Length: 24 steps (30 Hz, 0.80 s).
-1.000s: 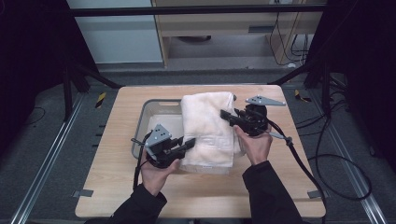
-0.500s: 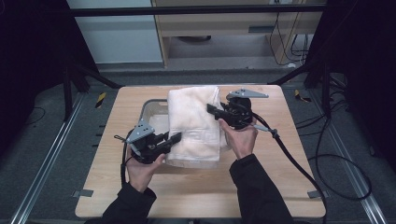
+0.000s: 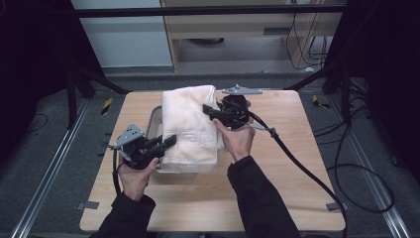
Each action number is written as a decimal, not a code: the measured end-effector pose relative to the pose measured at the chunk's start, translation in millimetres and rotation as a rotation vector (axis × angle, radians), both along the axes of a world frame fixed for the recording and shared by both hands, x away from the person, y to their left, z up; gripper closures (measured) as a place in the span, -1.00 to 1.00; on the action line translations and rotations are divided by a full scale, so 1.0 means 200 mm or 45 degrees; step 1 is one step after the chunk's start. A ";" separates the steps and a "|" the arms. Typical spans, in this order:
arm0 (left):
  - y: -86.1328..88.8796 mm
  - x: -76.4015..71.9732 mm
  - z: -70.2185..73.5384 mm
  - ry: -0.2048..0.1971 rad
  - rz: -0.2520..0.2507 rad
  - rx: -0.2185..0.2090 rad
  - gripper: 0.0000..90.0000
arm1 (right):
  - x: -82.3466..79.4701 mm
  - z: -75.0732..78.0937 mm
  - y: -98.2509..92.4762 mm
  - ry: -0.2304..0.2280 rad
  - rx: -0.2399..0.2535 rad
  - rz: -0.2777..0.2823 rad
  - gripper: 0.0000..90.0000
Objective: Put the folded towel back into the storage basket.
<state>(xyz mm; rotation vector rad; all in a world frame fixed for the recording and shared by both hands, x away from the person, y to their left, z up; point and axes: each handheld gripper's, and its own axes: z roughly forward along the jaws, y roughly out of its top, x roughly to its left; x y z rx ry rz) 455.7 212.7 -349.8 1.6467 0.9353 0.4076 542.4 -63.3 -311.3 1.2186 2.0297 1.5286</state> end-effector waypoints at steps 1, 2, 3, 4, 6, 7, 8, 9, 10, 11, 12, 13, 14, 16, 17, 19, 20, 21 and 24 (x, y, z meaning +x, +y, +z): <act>0.01 0.00 0.00 -0.001 0.007 0.001 0.62 | 0.01 0.00 0.01 0.000 -0.001 0.002 0.41; 0.02 0.01 0.00 0.004 0.013 0.000 0.62 | 0.01 0.00 0.03 0.000 0.000 0.005 0.40; 0.03 0.01 0.00 0.008 0.018 -0.005 0.62 | 0.02 0.00 0.04 0.000 -0.003 0.007 0.40; 0.04 0.02 0.00 0.010 0.023 -0.009 0.62 | 0.03 0.00 0.05 0.001 -0.007 0.009 0.40; 0.06 0.02 0.00 0.014 0.035 -0.018 0.62 | 0.05 0.00 0.08 0.005 -0.008 0.013 0.40; 0.07 0.03 0.00 0.015 0.041 -0.021 0.62 | 0.05 0.00 0.09 0.007 -0.004 0.014 0.40; 0.08 0.03 0.00 0.015 0.048 -0.023 0.62 | 0.06 0.00 0.10 0.008 -0.003 0.016 0.40; 0.09 0.03 0.00 0.016 0.054 -0.023 0.62 | 0.07 0.00 0.11 0.004 -0.003 0.019 0.40; 0.10 0.04 0.00 0.016 0.061 -0.023 0.62 | 0.08 0.00 0.12 0.005 -0.003 0.021 0.40; 0.11 0.04 0.00 0.017 0.067 -0.022 0.62 | 0.08 0.00 0.13 0.005 -0.003 0.021 0.40; 0.11 0.04 -0.01 0.018 0.071 -0.023 0.62 | 0.09 0.00 0.15 0.006 -0.006 0.021 0.40; 0.12 0.05 -0.01 0.018 0.075 -0.026 0.62 | 0.09 -0.01 0.16 0.005 -0.006 0.022 0.40; 0.13 0.05 -0.01 0.020 0.080 -0.029 0.62 | 0.10 -0.01 0.17 0.008 -0.002 0.023 0.40; 0.15 0.05 -0.01 0.023 0.090 -0.028 0.62 | 0.11 -0.01 0.18 0.012 0.000 0.025 0.40; 0.15 0.06 -0.01 0.023 0.094 -0.027 0.62 | 0.12 -0.01 0.19 0.012 0.000 0.027 0.40; 0.17 0.06 -0.01 0.028 0.103 -0.029 0.62 | 0.13 -0.01 0.22 0.012 -0.004 0.028 0.40; 0.18 0.07 -0.01 0.028 0.108 -0.034 0.62 | 0.14 -0.02 0.23 0.010 -0.007 0.028 0.40; 0.18 0.07 -0.01 0.030 0.113 -0.036 0.62 | 0.14 -0.02 0.24 0.011 -0.007 0.030 0.40; 0.20 0.08 -0.02 0.031 0.125 -0.032 0.62 | 0.15 -0.02 0.26 0.010 -0.007 0.030 0.40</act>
